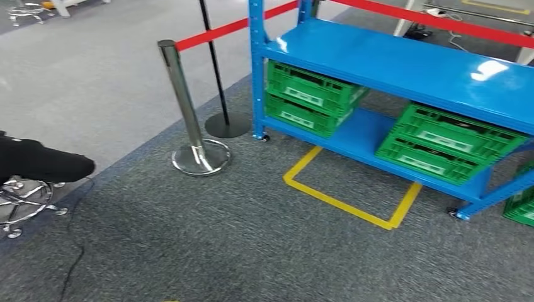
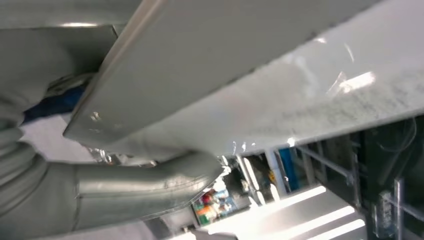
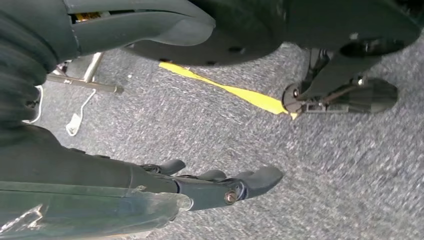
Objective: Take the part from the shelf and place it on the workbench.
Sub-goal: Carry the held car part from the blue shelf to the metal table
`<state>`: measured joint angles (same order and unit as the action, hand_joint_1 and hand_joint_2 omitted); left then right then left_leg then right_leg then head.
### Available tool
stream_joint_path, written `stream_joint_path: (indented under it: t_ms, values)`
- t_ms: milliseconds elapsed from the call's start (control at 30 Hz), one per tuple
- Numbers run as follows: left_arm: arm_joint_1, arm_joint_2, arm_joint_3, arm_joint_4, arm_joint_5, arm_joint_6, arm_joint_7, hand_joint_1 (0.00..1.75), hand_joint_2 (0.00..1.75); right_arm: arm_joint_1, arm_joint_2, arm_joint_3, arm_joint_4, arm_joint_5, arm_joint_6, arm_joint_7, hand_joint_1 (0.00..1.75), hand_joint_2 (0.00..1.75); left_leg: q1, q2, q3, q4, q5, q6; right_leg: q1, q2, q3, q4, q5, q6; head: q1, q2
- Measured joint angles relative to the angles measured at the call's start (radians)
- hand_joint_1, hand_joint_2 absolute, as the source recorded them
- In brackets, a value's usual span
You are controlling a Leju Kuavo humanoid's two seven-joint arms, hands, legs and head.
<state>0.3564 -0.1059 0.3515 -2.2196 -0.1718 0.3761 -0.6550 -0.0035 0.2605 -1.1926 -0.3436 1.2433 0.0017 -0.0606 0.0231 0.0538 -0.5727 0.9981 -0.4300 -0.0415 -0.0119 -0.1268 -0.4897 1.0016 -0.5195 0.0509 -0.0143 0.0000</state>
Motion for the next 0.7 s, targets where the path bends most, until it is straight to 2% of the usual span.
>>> stream_joint_path:
  t_ms: [33,67,100,167,200,233,267,300,333,400,433,467,500,533,567,600,667,700]
  values:
    - [-0.002,0.0,0.002,0.0,0.0,0.0,0.001,1.75,1.75,0.0,0.002,0.0,-0.006,0.0,0.003,0.0,0.0,1.75,-0.002,-0.011,-0.003,-0.001,0.002,0.01,-0.004,0.0,0.005,-0.001,-0.001,0.008,0.002,0.0]
    - [-0.006,0.0,0.003,-0.001,0.0,0.0,0.002,1.75,1.75,-0.001,0.003,0.0,-0.011,0.0,0.005,0.0,0.0,1.75,-0.002,-0.022,-0.005,-0.003,0.005,0.018,-0.006,0.018,0.003,0.01,-0.012,0.013,0.003,0.0]
    - [-0.012,0.0,0.002,-0.001,-0.002,-0.001,0.003,1.75,1.75,-0.002,0.004,0.0,-0.015,-0.001,0.007,-0.001,0.0,1.75,-0.001,-0.033,-0.007,-0.004,0.008,0.025,-0.008,0.045,-0.009,0.042,-0.035,0.016,0.006,0.0]
    - [-0.03,0.0,-0.004,0.0,-0.005,-0.003,0.007,1.75,1.75,-0.002,0.004,0.0,-0.019,-0.001,0.011,-0.002,0.0,1.75,-0.004,-0.055,-0.01,-0.004,0.011,0.036,-0.007,0.106,-0.07,0.167,-0.103,0.014,0.013,0.0]
    - [-0.037,0.001,-0.008,0.0,-0.006,-0.003,0.01,1.75,1.75,-0.002,0.004,0.0,-0.019,-0.001,0.012,-0.001,0.0,1.75,-0.007,-0.067,-0.012,-0.004,0.012,0.039,-0.005,0.118,-0.104,0.234,-0.128,0.011,0.015,0.0]
    - [-0.042,0.001,-0.012,0.0,-0.007,-0.003,0.012,1.75,1.75,-0.001,0.004,0.0,-0.019,-0.002,0.012,-0.001,0.0,1.75,-0.009,-0.081,-0.012,-0.004,0.012,0.041,-0.003,0.124,-0.13,0.277,-0.135,0.008,0.016,0.0]
    - [-0.043,0.002,-0.014,0.001,-0.007,-0.001,0.013,1.75,1.75,-0.001,0.004,-0.001,-0.019,-0.002,0.011,0.0,0.0,1.75,-0.012,-0.095,-0.011,-0.004,0.012,0.042,0.0,0.126,-0.14,0.283,-0.121,0.003,0.016,0.0]
    - [-0.044,0.002,-0.016,0.001,-0.007,0.001,0.015,1.75,1.75,-0.002,0.004,-0.001,-0.019,-0.003,0.009,0.0,0.0,1.75,-0.013,-0.11,-0.01,-0.004,0.012,0.042,0.002,0.131,-0.132,0.25,-0.089,-0.002,0.017,0.0]
    - [-0.044,0.002,-0.017,0.001,-0.007,0.005,0.015,1.75,1.75,-0.002,0.004,-0.001,-0.019,-0.003,0.006,0.001,0.0,1.75,-0.014,-0.124,-0.009,-0.004,0.013,0.042,0.005,0.143,-0.11,0.189,-0.047,-0.01,0.017,0.0]
    - [-0.045,0.002,-0.018,0.001,-0.006,0.015,0.014,1.75,1.75,-0.003,0.003,-0.003,-0.019,-0.004,0.002,0.003,0.0,1.75,-0.015,-0.15,-0.009,-0.002,0.014,0.038,0.006,0.192,-0.063,0.066,0.012,-0.025,0.017,0.0]
    - [-0.045,0.003,-0.018,0.001,-0.006,0.02,0.012,1.75,1.75,-0.004,0.003,-0.005,-0.018,-0.004,0.0,0.003,0.0,1.75,-0.015,-0.161,-0.012,-0.002,0.016,0.033,0.007,0.208,-0.051,0.032,0.024,-0.028,0.017,0.0]
    - [-0.043,0.003,-0.019,0.001,-0.003,0.027,0.006,1.75,1.75,-0.004,0.003,-0.006,-0.018,-0.003,-0.001,0.004,0.0,1.75,-0.012,-0.172,-0.015,-0.003,0.018,0.027,0.009,0.214,-0.046,0.02,0.025,-0.03,0.017,0.0]
    - [-0.04,0.003,-0.019,0.0,-0.001,0.033,-0.002,1.75,1.75,-0.004,0.003,-0.007,-0.018,-0.002,-0.003,0.005,0.0,1.75,-0.01,-0.183,-0.019,-0.005,0.022,0.02,0.011,0.202,-0.043,0.017,0.027,-0.031,0.017,0.0]
    - [-0.035,0.004,-0.019,-0.001,0.004,0.042,-0.012,1.75,1.75,-0.005,0.003,-0.007,-0.018,-0.001,-0.004,0.005,0.0,1.75,-0.007,-0.185,-0.022,-0.006,0.025,0.013,0.011,0.189,-0.039,0.013,0.032,-0.035,0.017,0.0]
    - [-0.03,0.004,-0.018,-0.003,0.009,0.051,-0.023,1.75,1.75,-0.006,0.002,-0.008,-0.018,0.002,-0.004,0.005,0.0,1.75,-0.008,-0.171,-0.028,0.001,0.019,0.009,0.009,0.177,-0.036,0.007,0.037,-0.04,0.016,0.0]
    - [-0.027,0.004,-0.018,-0.006,0.016,0.061,-0.031,1.75,1.75,-0.006,0.002,-0.008,-0.017,0.004,-0.005,0.005,0.0,1.75,-0.01,-0.146,-0.04,0.024,0.002,0.005,0.008,0.163,-0.034,0.001,0.042,-0.045,0.014,0.0]
    - [-0.023,0.005,-0.017,-0.014,0.03,0.08,-0.041,1.75,1.75,-0.005,0.001,-0.009,-0.015,0.011,-0.007,0.002,0.0,1.75,-0.013,-0.09,-0.087,0.125,-0.061,-0.002,0.007,0.135,-0.033,-0.005,0.046,-0.051,0.01,0.0]
    - [-0.02,0.006,-0.017,-0.018,0.036,0.088,-0.043,1.75,1.75,-0.005,0.0,-0.009,-0.013,0.014,-0.008,0.001,0.0,1.75,-0.012,-0.077,-0.116,0.188,-0.092,-0.006,0.008,0.12,-0.034,-0.005,0.046,-0.052,0.009,0.0]
